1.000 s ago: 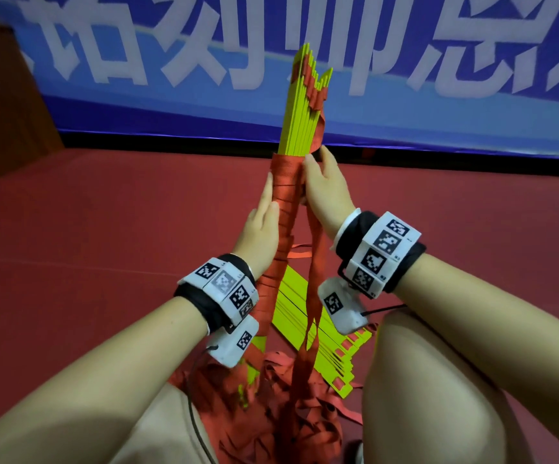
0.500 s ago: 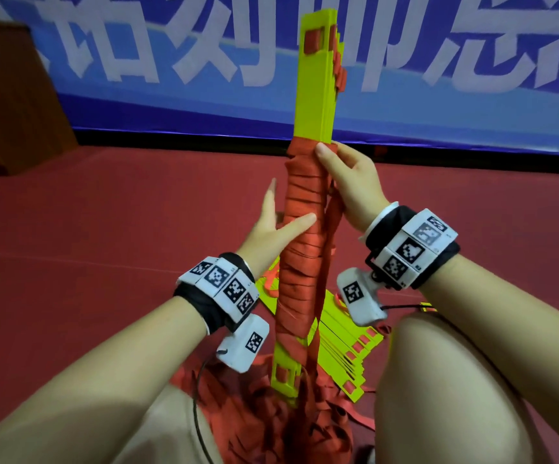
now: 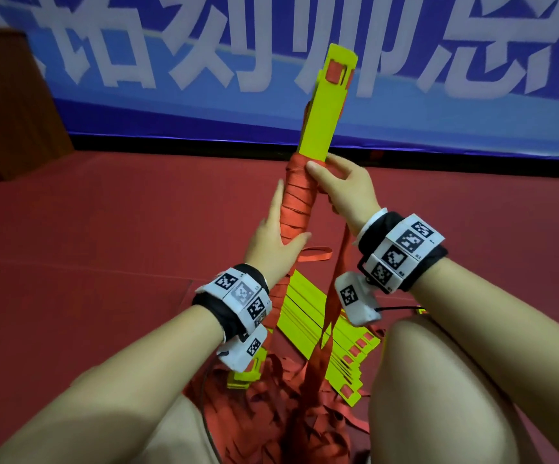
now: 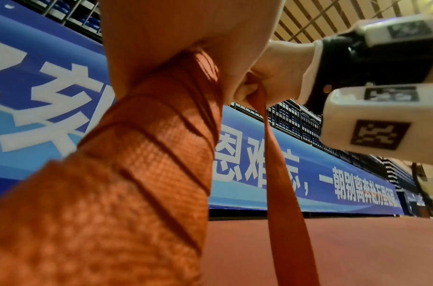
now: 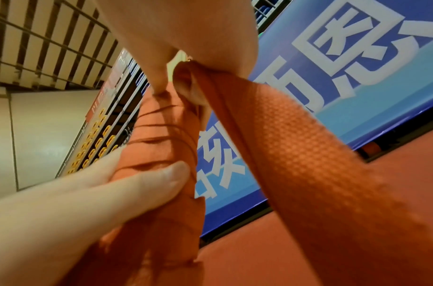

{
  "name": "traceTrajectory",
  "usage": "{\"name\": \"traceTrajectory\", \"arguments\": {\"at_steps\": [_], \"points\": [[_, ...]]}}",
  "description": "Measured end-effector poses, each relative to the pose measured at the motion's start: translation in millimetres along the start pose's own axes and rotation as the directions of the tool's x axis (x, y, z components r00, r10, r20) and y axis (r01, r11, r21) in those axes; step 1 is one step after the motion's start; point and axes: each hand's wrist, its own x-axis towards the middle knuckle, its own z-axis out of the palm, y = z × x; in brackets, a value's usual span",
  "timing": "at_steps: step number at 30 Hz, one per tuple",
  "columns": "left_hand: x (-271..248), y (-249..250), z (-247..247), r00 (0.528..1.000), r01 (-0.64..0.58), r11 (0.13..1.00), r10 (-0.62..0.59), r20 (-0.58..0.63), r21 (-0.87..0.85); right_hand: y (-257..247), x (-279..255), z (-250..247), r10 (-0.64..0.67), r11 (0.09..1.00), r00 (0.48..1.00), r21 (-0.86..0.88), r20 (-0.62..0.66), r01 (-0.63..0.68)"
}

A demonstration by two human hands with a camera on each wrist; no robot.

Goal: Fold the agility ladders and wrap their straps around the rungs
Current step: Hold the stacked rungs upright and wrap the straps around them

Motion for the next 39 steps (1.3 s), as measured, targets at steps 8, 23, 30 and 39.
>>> {"name": "traceTrajectory", "arguments": {"at_steps": [8,23,30,39], "points": [[-9,4,-4,0.992,-0.040,0.985,0.019,0.129,0.168,3,-9,13,-0.027,0.999,1.000,-0.041,-0.008,0.026],[-9,5,-12,0.997,0.005,0.877,0.033,0.071,-0.480,-10,-7,-1,0.002,0.978,0.984,0.207,0.179,-0.039],[-5,1,-17,1.000,0.010,0.883,-0.011,0.000,-0.469,1,-6,-22,0.177,0.981,0.898,0.002,0.402,-0.194],[-4,-3,-17,0.996,-0.049,0.928,0.074,0.055,-0.370,2,-2,-36,0.270,0.959,0.912,-0.008,0.308,-0.282]]}}
